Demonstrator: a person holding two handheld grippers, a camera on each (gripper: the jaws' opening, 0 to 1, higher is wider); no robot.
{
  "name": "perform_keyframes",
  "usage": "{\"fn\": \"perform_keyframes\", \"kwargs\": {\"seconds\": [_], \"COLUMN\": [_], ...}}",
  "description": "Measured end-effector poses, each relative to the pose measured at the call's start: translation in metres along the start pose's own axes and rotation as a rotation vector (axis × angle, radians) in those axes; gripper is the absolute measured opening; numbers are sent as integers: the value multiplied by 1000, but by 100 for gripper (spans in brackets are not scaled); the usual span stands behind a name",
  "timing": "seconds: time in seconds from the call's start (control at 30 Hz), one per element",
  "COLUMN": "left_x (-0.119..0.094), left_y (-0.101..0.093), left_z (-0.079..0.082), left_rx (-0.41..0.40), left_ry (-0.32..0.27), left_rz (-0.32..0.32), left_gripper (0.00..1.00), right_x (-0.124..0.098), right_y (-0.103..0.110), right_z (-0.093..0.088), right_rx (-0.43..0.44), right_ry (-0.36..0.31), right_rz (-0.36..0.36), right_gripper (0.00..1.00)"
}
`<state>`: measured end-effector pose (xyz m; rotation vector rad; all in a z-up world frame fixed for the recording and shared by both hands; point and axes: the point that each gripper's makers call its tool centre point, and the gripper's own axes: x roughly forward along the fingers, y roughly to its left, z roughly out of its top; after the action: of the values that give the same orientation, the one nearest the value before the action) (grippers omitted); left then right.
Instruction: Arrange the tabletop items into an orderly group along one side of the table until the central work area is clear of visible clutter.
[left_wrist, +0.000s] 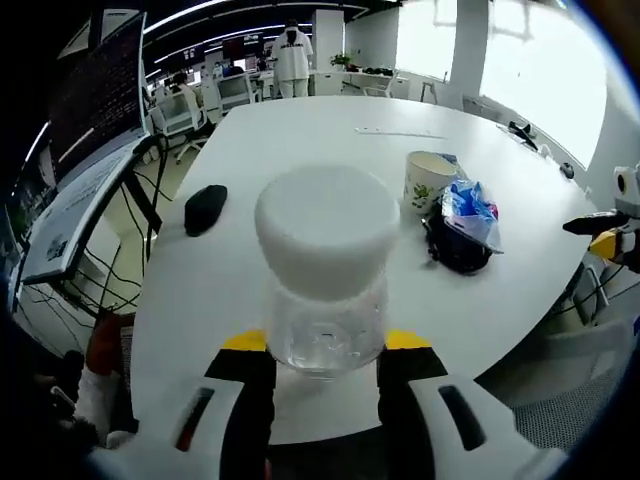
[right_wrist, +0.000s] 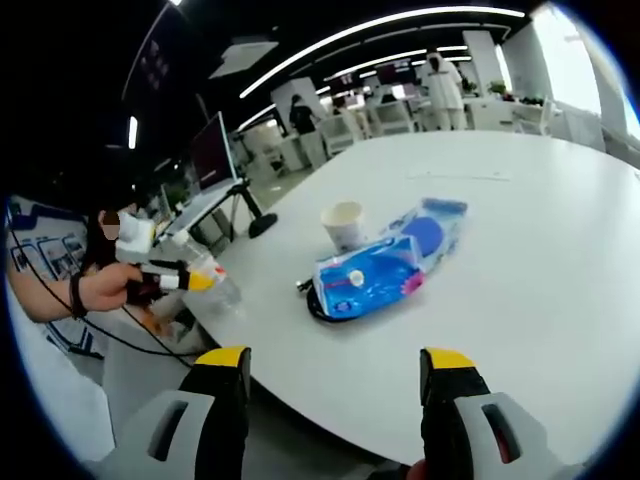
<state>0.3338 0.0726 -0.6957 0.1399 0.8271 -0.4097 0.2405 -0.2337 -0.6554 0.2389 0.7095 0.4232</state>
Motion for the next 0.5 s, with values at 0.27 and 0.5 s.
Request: {"fn": "perform_keyframes", "kwargs": {"seconds": [0.27,0.5], "left_x": [4,5], "left_y": [-2,-4], "left_z": [-7,-1], "left_rx": [-37,-6], "left_ry": [4,-37], "left_rz": [-36,-73], "left_gripper": [42,46], "right_x": [4,6], "right_y": [1,-1], "right_z": [1,4], "right_rx": [-2,1], "right_ry": [4,4], "right_rz": [4,2], "right_gripper": [70,70]}}
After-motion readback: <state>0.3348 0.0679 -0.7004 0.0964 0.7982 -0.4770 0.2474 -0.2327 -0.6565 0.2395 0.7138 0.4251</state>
